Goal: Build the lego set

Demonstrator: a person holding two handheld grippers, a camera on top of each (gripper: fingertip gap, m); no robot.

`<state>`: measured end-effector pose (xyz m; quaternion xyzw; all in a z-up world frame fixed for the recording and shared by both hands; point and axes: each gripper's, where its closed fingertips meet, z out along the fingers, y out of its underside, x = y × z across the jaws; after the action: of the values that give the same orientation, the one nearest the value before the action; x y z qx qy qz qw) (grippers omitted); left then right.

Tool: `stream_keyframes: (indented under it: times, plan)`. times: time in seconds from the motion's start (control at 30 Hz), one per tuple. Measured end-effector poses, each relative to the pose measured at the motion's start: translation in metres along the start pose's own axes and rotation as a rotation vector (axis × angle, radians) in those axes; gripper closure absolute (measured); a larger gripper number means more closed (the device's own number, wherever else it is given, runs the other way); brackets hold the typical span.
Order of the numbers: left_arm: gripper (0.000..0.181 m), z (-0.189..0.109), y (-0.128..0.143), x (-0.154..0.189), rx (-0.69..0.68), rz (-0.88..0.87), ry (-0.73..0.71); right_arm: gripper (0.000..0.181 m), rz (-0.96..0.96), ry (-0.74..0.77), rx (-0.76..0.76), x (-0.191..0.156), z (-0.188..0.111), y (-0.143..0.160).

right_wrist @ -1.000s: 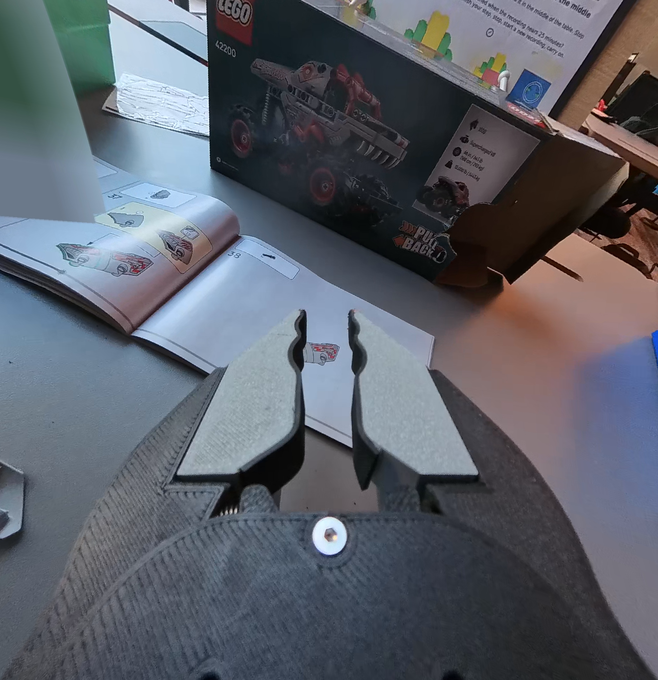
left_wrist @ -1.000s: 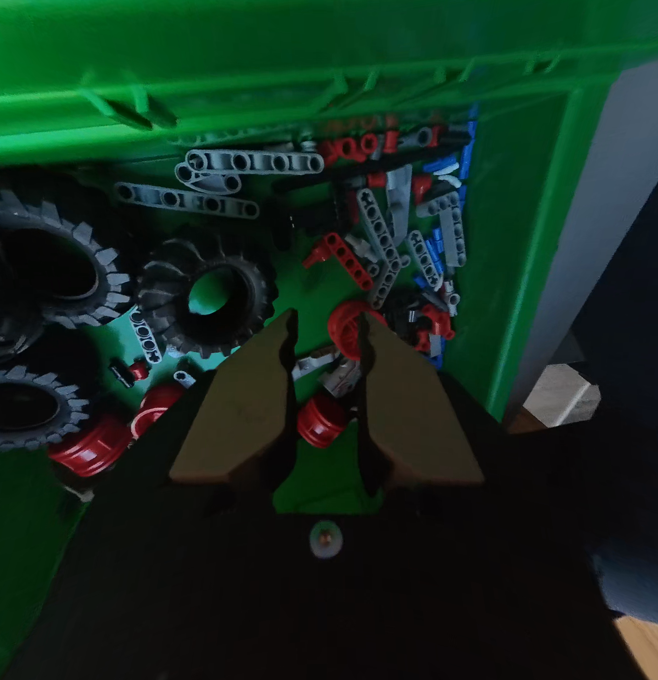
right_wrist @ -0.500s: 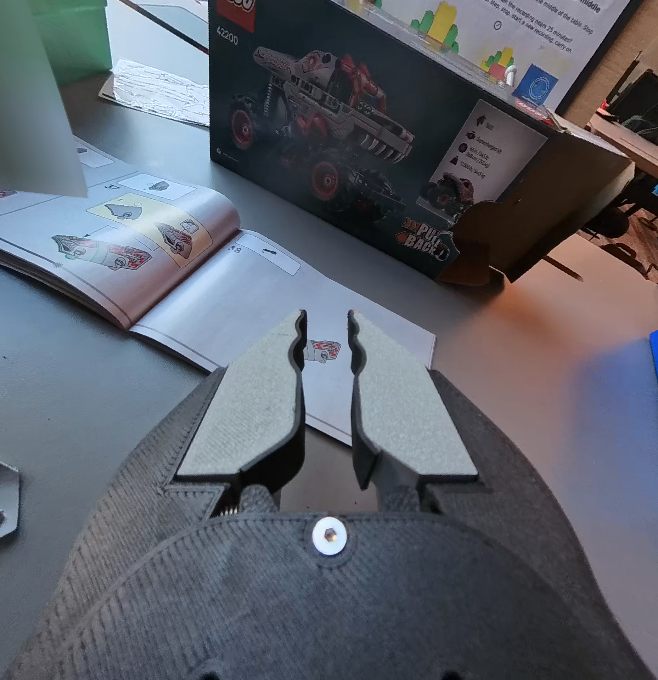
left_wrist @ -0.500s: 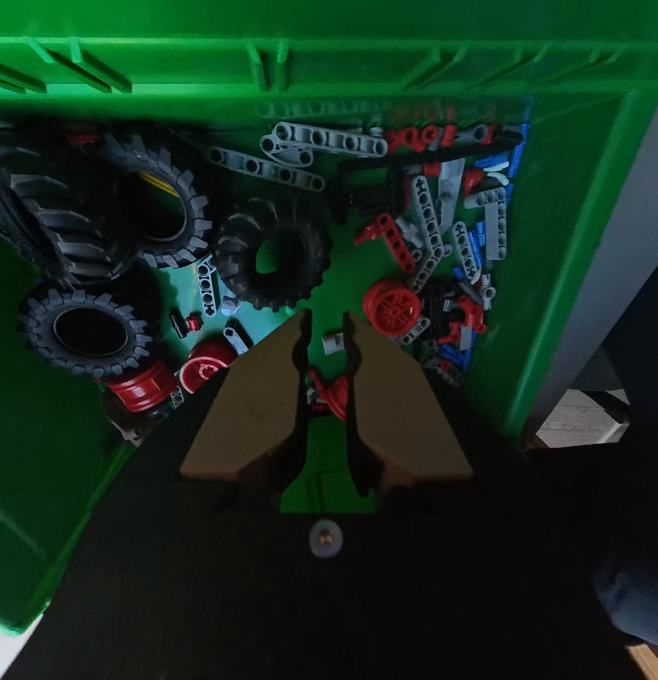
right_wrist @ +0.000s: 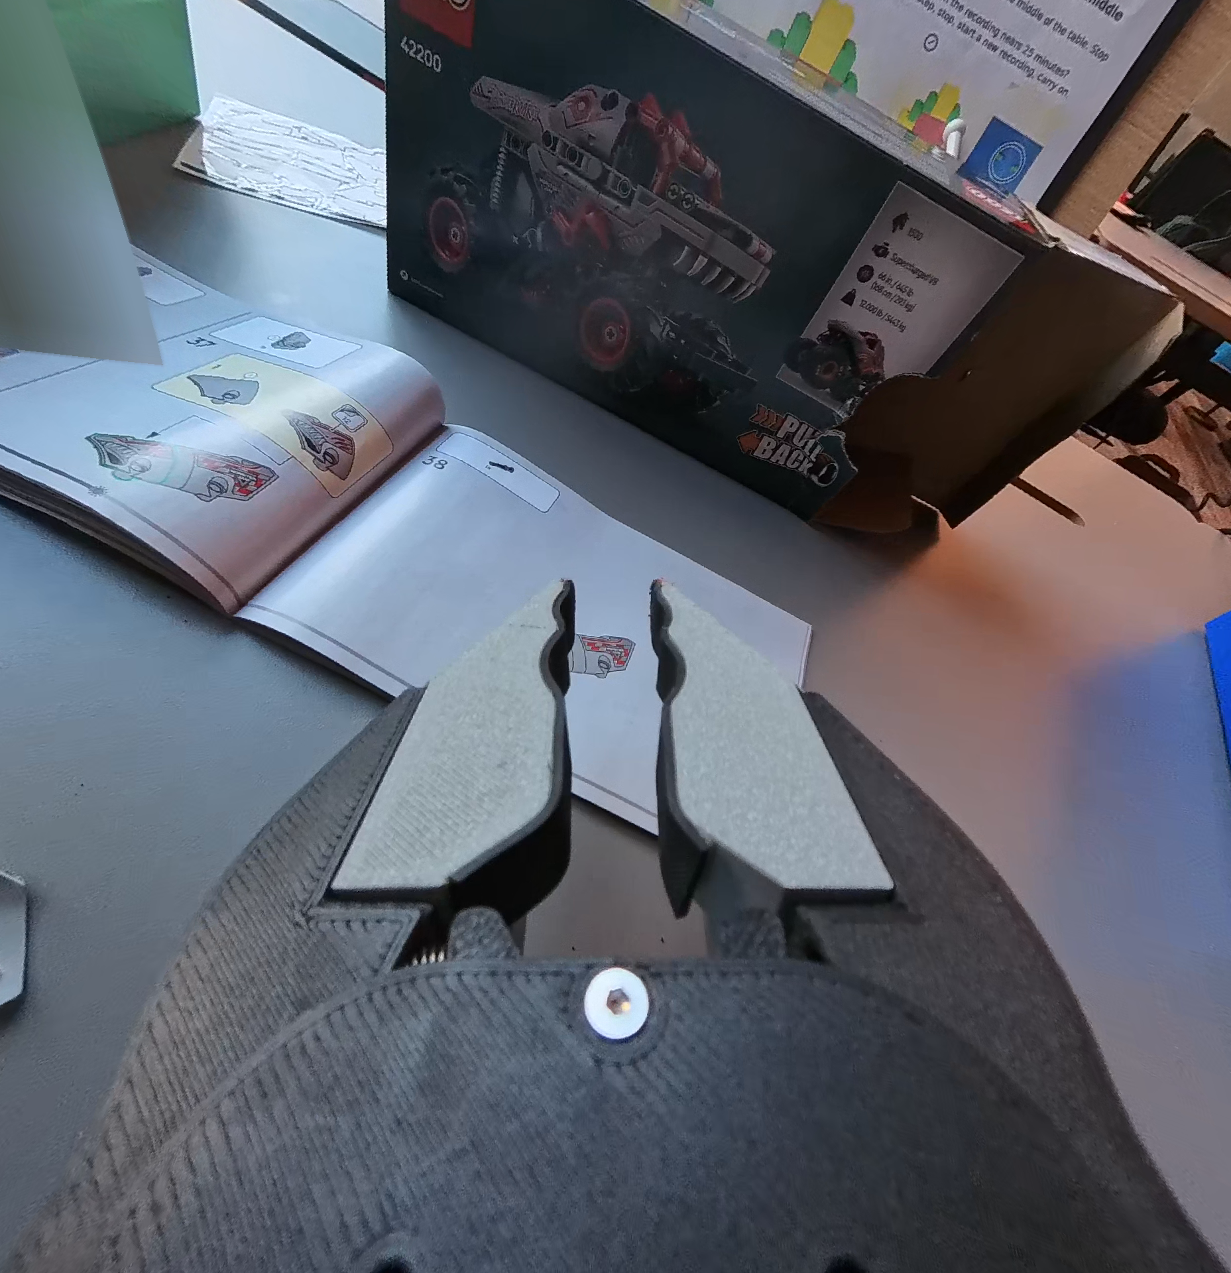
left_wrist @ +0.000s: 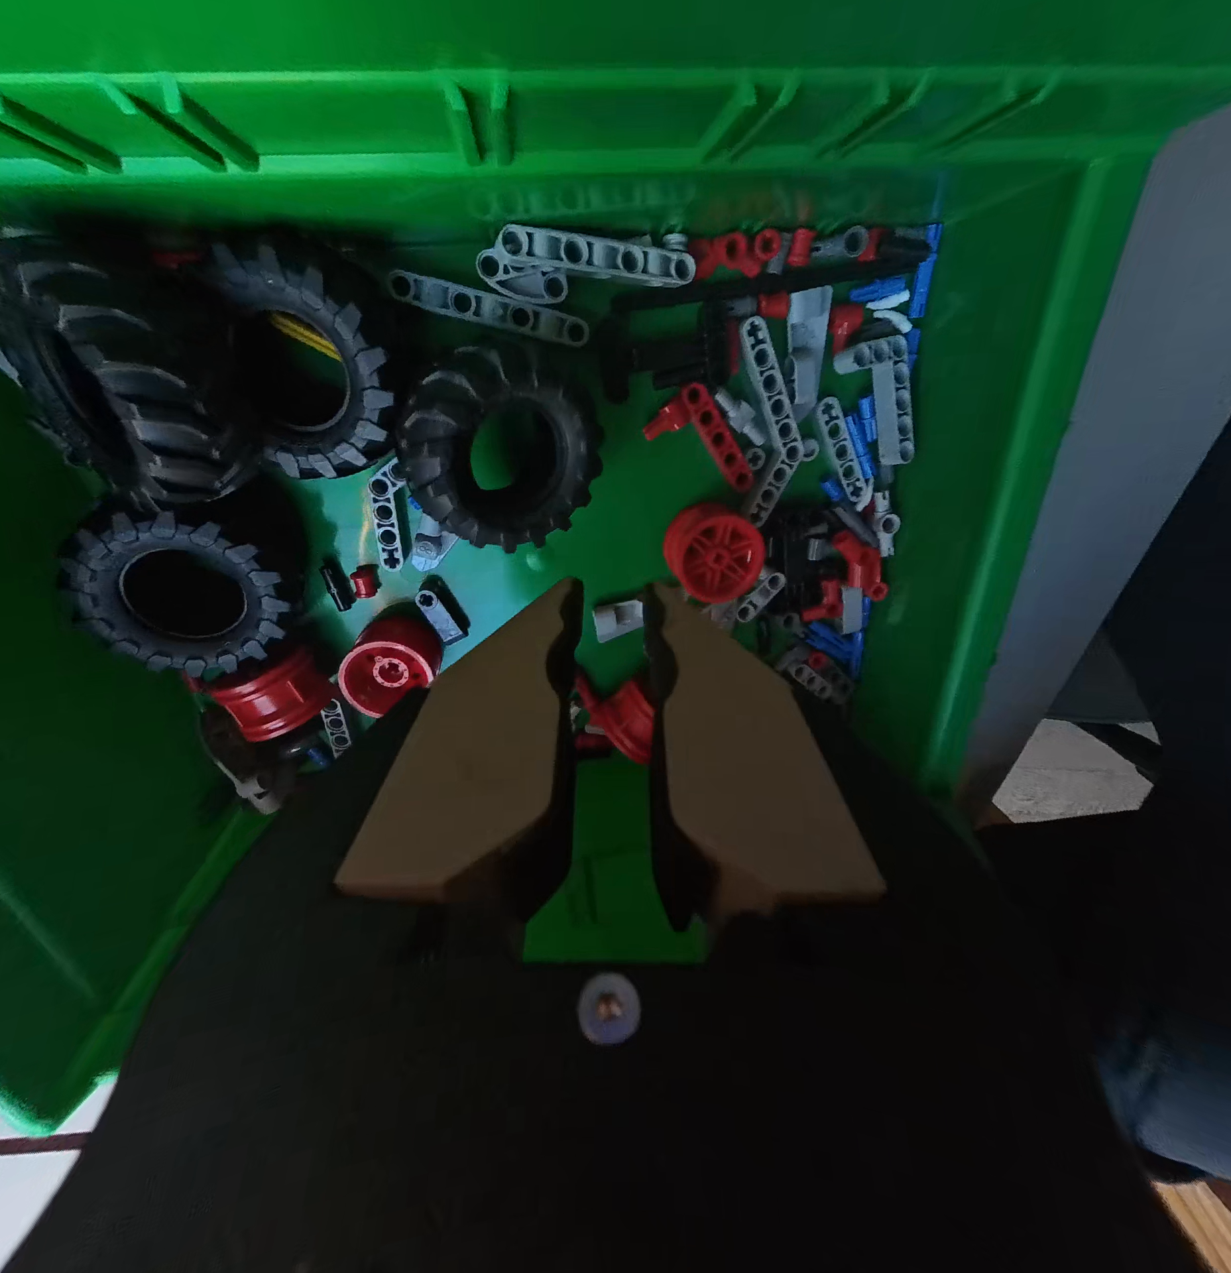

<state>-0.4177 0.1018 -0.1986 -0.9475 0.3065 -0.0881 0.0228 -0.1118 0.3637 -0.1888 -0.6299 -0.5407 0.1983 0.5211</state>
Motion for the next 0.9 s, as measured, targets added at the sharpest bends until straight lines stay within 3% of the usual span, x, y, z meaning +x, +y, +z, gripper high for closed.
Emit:
stream_keyframes:
  times: [0.63,0.9]
  plan:
    - [0.166,-0.012,0.001,-0.003,0.035,-0.004,-0.049,0.162,-0.015,-0.005,0.026,-0.004,-0.003,-0.005]
    - [0.169,-0.028,-0.01,-0.007,0.126,-0.042,-0.096,0.157,-0.234,-0.085,0.108,-0.05,-0.022,-0.019]
